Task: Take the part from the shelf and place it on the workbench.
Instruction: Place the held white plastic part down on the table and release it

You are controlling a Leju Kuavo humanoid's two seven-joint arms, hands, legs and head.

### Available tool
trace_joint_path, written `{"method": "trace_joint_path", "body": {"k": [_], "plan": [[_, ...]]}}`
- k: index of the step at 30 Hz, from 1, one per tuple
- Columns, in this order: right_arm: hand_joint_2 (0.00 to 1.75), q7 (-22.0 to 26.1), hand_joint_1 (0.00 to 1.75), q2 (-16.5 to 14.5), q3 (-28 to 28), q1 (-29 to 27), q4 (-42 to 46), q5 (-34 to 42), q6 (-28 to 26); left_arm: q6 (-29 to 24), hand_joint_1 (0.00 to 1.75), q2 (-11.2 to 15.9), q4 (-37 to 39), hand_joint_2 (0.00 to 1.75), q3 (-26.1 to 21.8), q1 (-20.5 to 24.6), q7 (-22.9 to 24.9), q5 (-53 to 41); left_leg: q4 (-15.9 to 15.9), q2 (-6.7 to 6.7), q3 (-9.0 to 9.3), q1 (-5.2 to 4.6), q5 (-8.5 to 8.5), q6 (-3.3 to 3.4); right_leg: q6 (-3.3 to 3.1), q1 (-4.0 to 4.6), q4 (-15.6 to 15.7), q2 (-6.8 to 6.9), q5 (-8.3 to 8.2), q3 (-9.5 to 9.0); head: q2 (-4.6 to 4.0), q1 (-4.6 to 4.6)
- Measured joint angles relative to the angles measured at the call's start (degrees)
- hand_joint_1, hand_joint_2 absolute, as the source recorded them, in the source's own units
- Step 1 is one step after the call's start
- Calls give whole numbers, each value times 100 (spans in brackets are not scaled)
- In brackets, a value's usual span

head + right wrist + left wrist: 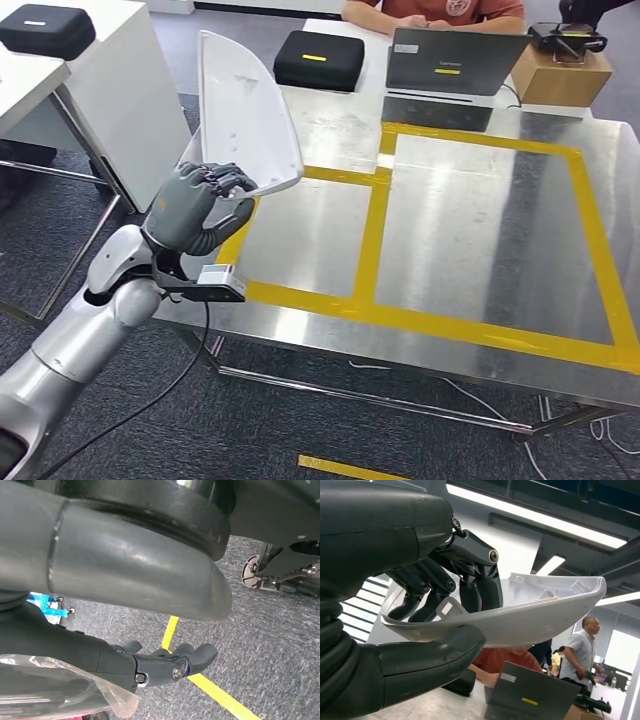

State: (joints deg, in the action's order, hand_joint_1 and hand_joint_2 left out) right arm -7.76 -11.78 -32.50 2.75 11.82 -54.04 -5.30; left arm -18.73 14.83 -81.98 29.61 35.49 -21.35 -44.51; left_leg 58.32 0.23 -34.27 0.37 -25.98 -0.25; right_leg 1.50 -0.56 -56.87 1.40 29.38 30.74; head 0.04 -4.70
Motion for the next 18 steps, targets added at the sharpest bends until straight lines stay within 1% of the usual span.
{"method": "trace_joint_path", "body": {"k": [4,9,18], "plan": [[0,-28,0,0,31,25,0,-13,44,16,175,-169,197,175,204,199,66,-96,0,0,0,0,0,0,0,0,0,1,0,0,0,1],[0,-49,0,0,35,28,0,-17,62,77,175,-317,425,175,429,436,144,-165,0,0,0,0,0,0,0,0,0,1,0,0,0,1],[0,-65,0,0,35,39,0,-15,84,255,175,-503,772,175,710,634,293,-115,0,0,0,0,0,0,0,1,0,0,0,0,0,1]]}}
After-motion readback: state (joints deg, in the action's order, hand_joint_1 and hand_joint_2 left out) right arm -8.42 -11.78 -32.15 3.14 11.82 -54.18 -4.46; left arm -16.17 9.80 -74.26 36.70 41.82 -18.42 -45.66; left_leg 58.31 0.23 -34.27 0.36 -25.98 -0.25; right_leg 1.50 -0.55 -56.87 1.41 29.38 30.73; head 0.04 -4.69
